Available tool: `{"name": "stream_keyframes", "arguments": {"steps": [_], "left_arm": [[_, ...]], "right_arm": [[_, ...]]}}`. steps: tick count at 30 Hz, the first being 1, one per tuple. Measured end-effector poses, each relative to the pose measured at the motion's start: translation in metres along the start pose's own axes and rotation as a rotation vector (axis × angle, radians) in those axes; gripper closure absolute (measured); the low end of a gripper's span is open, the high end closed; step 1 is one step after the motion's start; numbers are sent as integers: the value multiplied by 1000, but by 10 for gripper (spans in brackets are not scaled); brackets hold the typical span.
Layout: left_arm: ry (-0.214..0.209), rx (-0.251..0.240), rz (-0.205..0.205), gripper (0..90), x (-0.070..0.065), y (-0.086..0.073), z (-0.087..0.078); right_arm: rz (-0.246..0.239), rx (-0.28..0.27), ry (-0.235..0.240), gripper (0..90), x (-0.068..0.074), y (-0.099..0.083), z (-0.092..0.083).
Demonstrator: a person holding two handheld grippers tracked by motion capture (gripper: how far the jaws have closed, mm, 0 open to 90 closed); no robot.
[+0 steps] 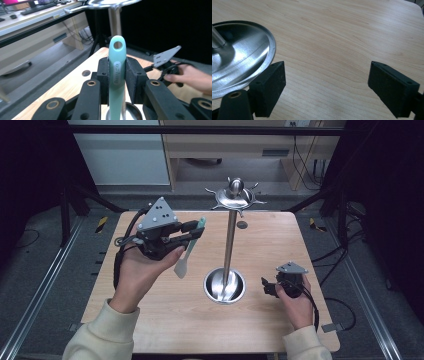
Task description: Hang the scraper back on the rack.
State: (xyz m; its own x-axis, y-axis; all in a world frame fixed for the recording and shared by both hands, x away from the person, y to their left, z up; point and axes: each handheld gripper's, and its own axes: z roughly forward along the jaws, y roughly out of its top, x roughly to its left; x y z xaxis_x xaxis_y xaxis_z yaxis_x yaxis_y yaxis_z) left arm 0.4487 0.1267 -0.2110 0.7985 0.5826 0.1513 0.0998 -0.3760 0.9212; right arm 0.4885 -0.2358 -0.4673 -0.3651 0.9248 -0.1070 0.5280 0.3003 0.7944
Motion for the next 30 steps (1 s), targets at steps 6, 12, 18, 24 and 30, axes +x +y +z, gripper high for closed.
{"name": "stream_keyframes", "arguments": {"steps": [6, 12, 18, 24, 30], "left_arm": [[5, -19, 4, 743, -3, 5, -3], [9, -29, 1, 743, -1, 9, -5], [19, -28, -5, 743, 2, 9, -3], [20, -37, -3, 743, 2, 12, -3], [19, -44, -3, 743, 2, 15, -3]], "right_arm": [[-3, 7, 3, 152, 1, 0, 1], [-6, 9, 3, 153, 2, 0, 1], [-12, 14, 7, 155, 2, 0, 2], [-7, 16, 5, 155, 2, 0, 2], [0, 15, 6, 155, 3, 0, 2]]}}
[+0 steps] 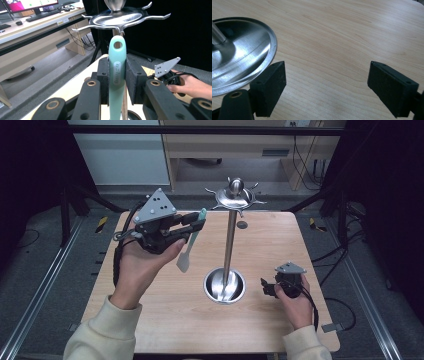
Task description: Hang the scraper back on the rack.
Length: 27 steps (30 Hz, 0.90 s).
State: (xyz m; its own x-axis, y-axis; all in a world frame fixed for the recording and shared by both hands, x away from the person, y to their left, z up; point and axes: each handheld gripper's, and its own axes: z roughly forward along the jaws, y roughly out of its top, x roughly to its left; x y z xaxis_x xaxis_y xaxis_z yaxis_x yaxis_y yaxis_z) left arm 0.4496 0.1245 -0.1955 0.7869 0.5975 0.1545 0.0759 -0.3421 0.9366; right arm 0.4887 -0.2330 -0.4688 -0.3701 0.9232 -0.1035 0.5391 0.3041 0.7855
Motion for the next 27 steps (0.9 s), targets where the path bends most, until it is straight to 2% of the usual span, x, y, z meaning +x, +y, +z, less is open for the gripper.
{"name": "stream_keyframes", "arguments": {"steps": [8, 21, 27], "left_arm": [[0, -10, 11, 743, -2, 7, 1], [-4, 4, 10, 742, -3, 10, 9], [13, 17, 27, 742, -7, 11, 15]], "right_arm": [[-6, 1, 0, 155, 0, 0, 0], [-10, -3, 2, 155, -1, 0, -1], [-11, -3, 6, 155, -1, 0, -1]]}}
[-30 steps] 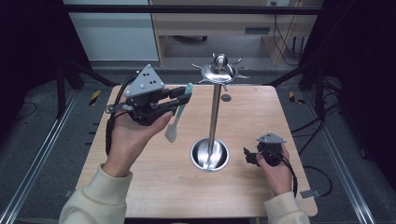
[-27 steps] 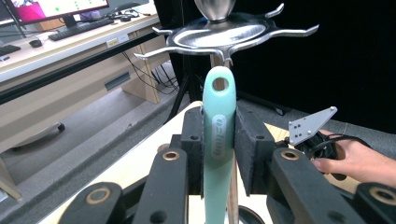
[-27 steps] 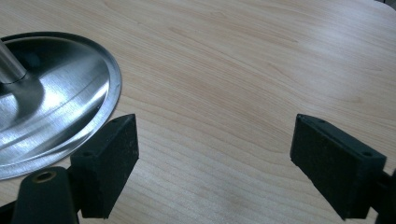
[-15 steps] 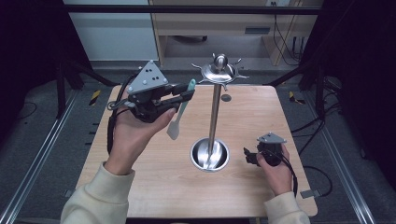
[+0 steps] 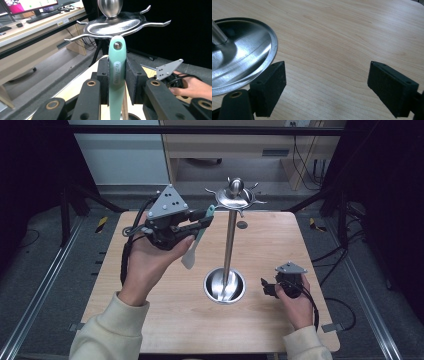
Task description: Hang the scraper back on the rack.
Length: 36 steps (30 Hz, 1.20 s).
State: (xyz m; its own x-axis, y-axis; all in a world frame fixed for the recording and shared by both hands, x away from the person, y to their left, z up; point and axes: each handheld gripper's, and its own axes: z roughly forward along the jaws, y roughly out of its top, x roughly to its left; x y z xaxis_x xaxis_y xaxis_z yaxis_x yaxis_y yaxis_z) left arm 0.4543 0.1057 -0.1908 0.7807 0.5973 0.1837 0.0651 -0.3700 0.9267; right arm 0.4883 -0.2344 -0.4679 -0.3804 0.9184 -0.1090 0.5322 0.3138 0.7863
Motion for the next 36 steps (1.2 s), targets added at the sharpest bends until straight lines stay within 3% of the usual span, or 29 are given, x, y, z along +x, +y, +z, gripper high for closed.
{"name": "stream_keyframes", "arguments": {"steps": [19, 36], "left_arm": [[-10, 4, -11, 742, 1, 1, 12], [-16, -36, -36, 740, 1, -5, 10]], "right_arm": [[0, 0, 4, 155, 0, 0, 0], [11, -10, 15, 147, 1, 0, 0]]}}
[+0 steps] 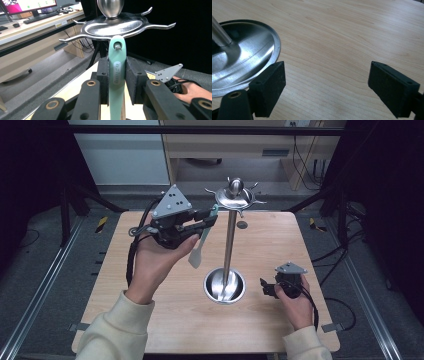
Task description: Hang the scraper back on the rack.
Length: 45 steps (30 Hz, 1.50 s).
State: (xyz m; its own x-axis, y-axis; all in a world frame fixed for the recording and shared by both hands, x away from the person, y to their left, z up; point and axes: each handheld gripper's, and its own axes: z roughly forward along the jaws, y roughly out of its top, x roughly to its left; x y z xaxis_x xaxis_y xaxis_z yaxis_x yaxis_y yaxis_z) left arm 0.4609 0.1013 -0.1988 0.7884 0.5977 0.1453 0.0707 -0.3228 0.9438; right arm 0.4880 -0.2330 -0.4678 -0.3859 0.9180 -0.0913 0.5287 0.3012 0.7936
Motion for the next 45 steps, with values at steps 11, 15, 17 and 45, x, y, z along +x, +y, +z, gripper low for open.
{"name": "stream_keyframes", "arguments": {"steps": [11, 15, 17, 45], "left_arm": [[3, -4, -2, 739, -1, -1, -4], [1, -9, -6, 739, -1, -2, -4], [0, -14, -9, 738, -1, -3, -4], [36, 57, 0, 414, 5, -20, -22]], "right_arm": [[2, 0, -7, 142, -2, -1, -1], [-8, -1, -6, 140, -2, -1, -1], [2, 4, -11, 139, -2, -1, -2], [-4, 3, -20, 132, -2, 0, -3]]}}
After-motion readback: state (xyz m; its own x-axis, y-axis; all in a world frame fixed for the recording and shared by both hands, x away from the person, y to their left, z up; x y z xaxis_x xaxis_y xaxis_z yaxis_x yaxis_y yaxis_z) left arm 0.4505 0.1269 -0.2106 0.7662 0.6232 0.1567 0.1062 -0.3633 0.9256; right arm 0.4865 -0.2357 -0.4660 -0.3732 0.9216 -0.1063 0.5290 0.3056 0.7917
